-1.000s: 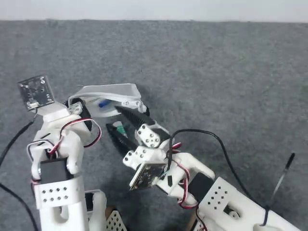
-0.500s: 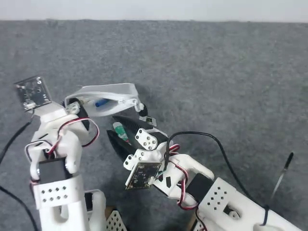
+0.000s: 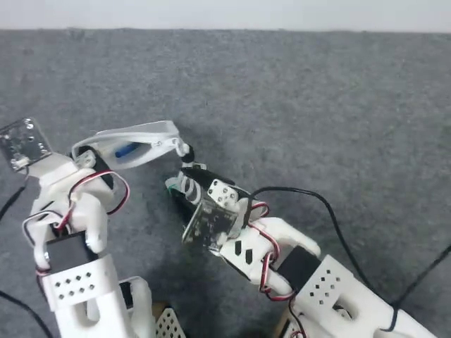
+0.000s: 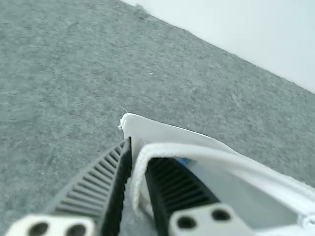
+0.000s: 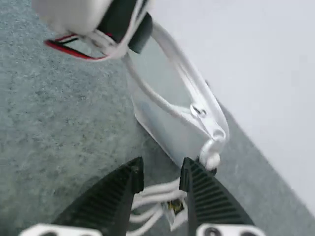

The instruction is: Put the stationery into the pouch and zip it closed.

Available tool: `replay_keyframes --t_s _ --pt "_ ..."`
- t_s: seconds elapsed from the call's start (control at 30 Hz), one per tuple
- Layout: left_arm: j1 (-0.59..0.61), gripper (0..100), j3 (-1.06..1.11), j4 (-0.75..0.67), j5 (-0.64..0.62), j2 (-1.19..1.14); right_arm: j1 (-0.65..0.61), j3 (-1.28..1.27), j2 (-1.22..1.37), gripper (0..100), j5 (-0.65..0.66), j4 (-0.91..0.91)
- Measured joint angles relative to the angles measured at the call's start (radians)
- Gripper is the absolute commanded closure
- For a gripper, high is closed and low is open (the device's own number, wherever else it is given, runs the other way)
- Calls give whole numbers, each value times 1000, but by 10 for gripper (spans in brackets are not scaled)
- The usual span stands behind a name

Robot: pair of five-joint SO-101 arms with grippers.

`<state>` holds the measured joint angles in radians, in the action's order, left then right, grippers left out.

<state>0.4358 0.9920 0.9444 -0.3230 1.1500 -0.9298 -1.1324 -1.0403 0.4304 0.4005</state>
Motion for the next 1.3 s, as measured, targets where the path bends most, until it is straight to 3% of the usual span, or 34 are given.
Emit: replay_keyframes --t_s 0.6,0.83,1.1,1.3 --pt "181 989 0 -18 -84 0 0 21 34 883 -175 77" --pt "218 989 0 -18 -86 0 -77 71 282 879 -249 77" --pt "224 988 0 -18 -86 0 -80 210 523 878 -436 77" --pt "224 988 0 -18 -86 0 -80 318 713 878 -460 77"
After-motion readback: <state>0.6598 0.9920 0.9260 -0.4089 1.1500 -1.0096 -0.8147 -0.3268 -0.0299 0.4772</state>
